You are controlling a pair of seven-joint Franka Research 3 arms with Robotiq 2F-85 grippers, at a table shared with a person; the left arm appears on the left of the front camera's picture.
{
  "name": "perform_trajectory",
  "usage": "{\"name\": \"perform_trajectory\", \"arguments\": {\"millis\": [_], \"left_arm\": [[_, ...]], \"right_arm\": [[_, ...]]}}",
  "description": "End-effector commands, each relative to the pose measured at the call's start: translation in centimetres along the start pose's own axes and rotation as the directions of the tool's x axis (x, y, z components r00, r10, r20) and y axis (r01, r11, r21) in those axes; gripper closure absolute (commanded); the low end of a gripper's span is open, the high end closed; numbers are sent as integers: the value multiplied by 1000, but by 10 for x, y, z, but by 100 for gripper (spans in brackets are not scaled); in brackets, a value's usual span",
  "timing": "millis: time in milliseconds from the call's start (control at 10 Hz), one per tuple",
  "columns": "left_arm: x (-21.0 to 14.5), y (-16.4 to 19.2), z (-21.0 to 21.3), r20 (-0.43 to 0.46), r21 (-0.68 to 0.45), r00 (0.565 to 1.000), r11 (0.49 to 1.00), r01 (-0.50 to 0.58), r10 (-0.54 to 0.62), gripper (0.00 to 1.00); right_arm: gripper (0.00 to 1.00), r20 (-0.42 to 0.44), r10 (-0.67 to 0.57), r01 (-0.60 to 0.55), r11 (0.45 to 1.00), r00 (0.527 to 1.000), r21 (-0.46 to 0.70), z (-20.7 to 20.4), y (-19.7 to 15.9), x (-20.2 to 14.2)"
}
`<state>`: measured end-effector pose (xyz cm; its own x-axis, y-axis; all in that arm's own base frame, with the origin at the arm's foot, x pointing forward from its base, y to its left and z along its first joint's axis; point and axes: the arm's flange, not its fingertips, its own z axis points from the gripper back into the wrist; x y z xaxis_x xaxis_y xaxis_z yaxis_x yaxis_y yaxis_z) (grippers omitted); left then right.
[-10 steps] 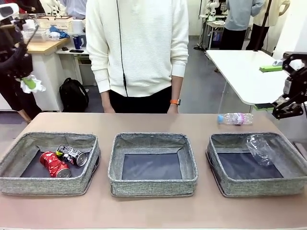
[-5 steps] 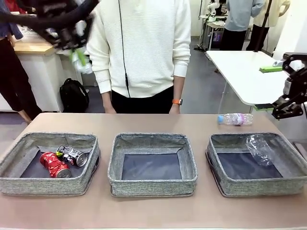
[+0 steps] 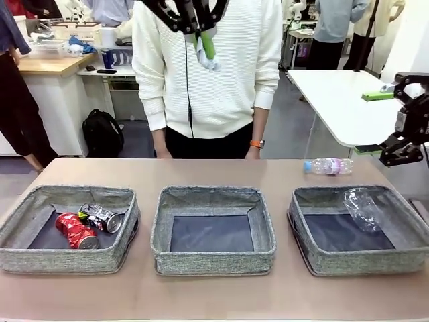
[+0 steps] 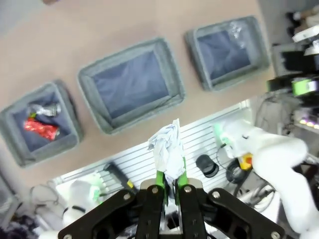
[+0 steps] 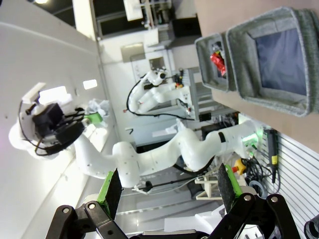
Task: Sort the waste into the appropriate baskets.
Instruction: Pick up the waste item pointed out by the person.
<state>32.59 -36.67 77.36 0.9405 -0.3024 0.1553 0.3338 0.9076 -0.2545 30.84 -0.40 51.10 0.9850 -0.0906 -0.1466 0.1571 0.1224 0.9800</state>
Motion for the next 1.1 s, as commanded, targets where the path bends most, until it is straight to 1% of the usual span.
{"name": "perform_trajectory", "arguments": {"millis": [0,100,300,400,500,1000], "left_arm": [[9,-9,16,-19,-19,1000,1000,24,-24,92],[9,-14,12,-40,-26,999,999,35,-36,92],[12,-15,14,-46,-54,998,998,40,-43,92],[12,-10,11,-45,-38,996,997,71,-73,92],[11,-16,6,-33,-47,998,998,49,-51,92],[11,-16,6,-33,-47,998,998,49,-51,92]], "right_arm": [[0,1,25,-25,999,1000,26,-2,2,2],[0,1,25,-25,999,1000,26,-2,2,2],[0,1,25,-25,999,1000,26,-2,2,2],[0,1,25,-25,999,1000,26,-2,2,2],[0,1,25,-25,999,1000,26,-2,2,2],[0,1,25,-25,999,1000,26,-2,2,2]]}}
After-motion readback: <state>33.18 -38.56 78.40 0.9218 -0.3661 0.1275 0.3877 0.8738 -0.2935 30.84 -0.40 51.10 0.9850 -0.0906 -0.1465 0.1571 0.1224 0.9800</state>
